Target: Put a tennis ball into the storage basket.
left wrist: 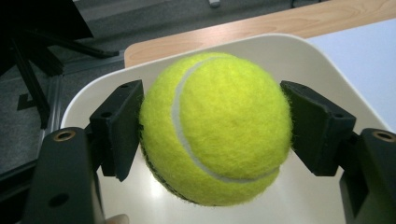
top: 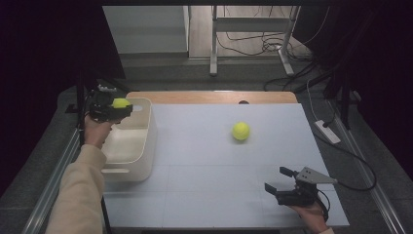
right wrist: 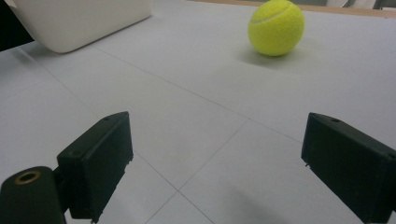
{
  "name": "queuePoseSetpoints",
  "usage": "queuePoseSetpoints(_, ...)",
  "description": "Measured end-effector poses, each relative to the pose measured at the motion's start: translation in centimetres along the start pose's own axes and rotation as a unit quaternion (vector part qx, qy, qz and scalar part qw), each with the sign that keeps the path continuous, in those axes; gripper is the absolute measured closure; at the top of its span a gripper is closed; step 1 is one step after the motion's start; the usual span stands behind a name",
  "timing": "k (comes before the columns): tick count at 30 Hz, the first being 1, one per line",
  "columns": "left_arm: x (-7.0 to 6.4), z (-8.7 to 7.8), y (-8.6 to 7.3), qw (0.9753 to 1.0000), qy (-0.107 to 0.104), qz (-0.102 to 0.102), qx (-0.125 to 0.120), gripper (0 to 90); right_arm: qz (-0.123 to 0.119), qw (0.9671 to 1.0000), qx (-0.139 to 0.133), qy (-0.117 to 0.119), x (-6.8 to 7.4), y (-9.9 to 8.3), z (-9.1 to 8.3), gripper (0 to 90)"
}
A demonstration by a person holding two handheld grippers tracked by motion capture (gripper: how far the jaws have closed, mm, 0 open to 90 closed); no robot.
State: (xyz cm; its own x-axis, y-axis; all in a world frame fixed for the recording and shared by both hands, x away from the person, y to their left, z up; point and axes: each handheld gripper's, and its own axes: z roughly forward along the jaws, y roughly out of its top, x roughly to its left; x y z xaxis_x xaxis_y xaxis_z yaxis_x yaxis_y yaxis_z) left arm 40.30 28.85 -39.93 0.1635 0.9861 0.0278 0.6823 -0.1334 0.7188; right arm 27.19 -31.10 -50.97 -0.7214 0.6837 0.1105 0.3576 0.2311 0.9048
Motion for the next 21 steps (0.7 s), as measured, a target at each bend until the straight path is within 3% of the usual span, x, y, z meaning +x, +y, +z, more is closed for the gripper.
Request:
queuePoseSetpoints(3, 0.0, 0.3, -0.1, 1.0000, 0.002, 0.002, 0.009, 26.8, 0.000, 1.0000, 0.000, 0.000, 0.0, 0.0, 0.0, 8.8)
queuePoseSetpoints(16, -0.2, 0.0, -0.1, 1.0000, 0.008, 0.000, 0.002, 26.1, 0.000, 1.0000, 0.000, 0.000, 0.0, 0.0, 0.0, 8.9)
queuePoseSetpoints(21, -0.4, -0.8, 0.2, 0.9996, 0.000, -0.013, -0.026, 16.8, -0.001, 1.0000, 0.001, 0.000, 0.0, 0.0, 0.0, 8.8)
